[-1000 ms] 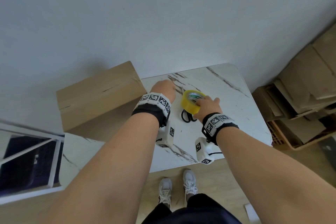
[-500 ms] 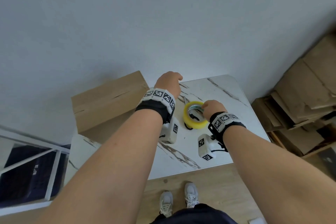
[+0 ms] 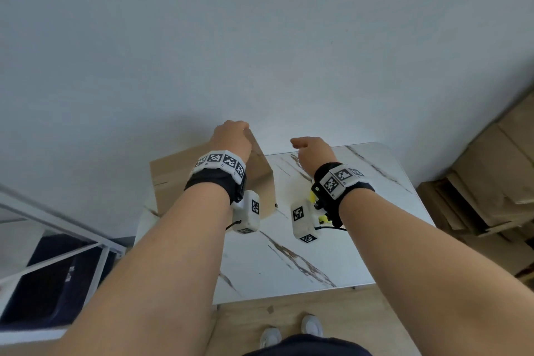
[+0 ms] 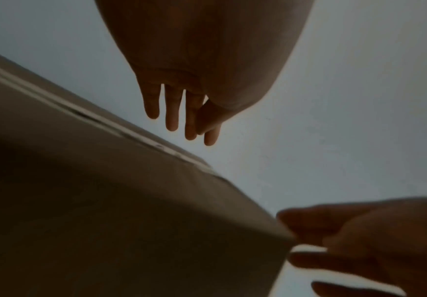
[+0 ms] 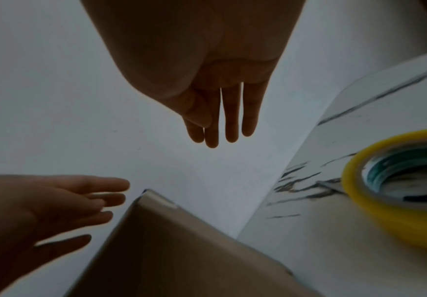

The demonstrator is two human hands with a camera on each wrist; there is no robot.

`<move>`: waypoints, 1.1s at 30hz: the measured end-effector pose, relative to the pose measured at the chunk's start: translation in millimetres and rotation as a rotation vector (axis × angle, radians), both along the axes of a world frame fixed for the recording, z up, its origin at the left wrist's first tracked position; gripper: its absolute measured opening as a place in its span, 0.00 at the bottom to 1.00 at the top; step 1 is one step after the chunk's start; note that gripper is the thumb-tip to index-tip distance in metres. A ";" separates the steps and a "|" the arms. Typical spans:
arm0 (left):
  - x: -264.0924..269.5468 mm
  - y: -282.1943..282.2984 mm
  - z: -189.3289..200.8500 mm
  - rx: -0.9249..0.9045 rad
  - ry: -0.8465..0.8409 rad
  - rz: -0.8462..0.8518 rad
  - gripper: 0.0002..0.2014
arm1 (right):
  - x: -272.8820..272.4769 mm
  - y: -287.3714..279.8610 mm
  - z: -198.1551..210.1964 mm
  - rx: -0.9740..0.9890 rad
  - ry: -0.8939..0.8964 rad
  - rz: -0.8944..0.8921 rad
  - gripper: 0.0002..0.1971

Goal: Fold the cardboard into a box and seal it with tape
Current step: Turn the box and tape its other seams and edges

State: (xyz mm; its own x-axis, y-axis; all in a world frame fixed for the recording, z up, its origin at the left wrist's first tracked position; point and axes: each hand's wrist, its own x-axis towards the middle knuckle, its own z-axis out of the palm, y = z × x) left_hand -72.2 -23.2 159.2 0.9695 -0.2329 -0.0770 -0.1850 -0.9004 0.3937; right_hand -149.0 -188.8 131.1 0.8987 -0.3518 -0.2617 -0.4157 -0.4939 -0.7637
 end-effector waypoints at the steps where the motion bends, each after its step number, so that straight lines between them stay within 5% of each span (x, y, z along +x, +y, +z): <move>1: -1.2 6.9 -4.0 0.052 -0.020 0.016 0.22 | 3.1 7.6 0.3 0.024 -0.019 0.018 0.28; 4: -10.7 19.9 -19.1 0.176 -0.061 0.043 0.20 | 8.5 27.4 -1.1 0.119 -0.075 0.071 0.24; 12: -14.0 22.8 -44.6 0.152 -0.058 0.033 0.23 | 12.9 56.9 -11.1 0.258 -0.086 0.110 0.21; 18: -11.6 22.7 -48.8 0.141 -0.060 0.036 0.23 | 9.1 57.0 -21.6 0.226 -0.034 0.085 0.19; 22: -12.7 21.9 -48.1 0.132 -0.063 0.031 0.23 | 4.3 56.1 -20.8 0.132 0.019 0.059 0.27; 26: -13.0 19.4 -44.5 0.120 -0.077 0.002 0.23 | 8.3 58.3 -14.8 0.140 -0.048 0.085 0.16; 29: -11.4 15.8 -43.8 0.104 -0.089 -0.034 0.23 | 8.1 57.7 -14.7 0.185 -0.116 0.033 0.20; 33: -9.0 16.0 -44.1 0.094 -0.101 -0.043 0.23 | 7.5 53.7 -22.8 0.158 -0.170 -0.049 0.14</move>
State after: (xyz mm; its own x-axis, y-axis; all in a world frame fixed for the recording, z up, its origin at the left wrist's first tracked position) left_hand -81.3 -7.2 115.0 0.9627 -0.2706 -0.0028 -0.2586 -0.9230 0.2851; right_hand -141.5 -135.1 108.3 0.9175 -0.3625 -0.1636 -0.2952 -0.3453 -0.8908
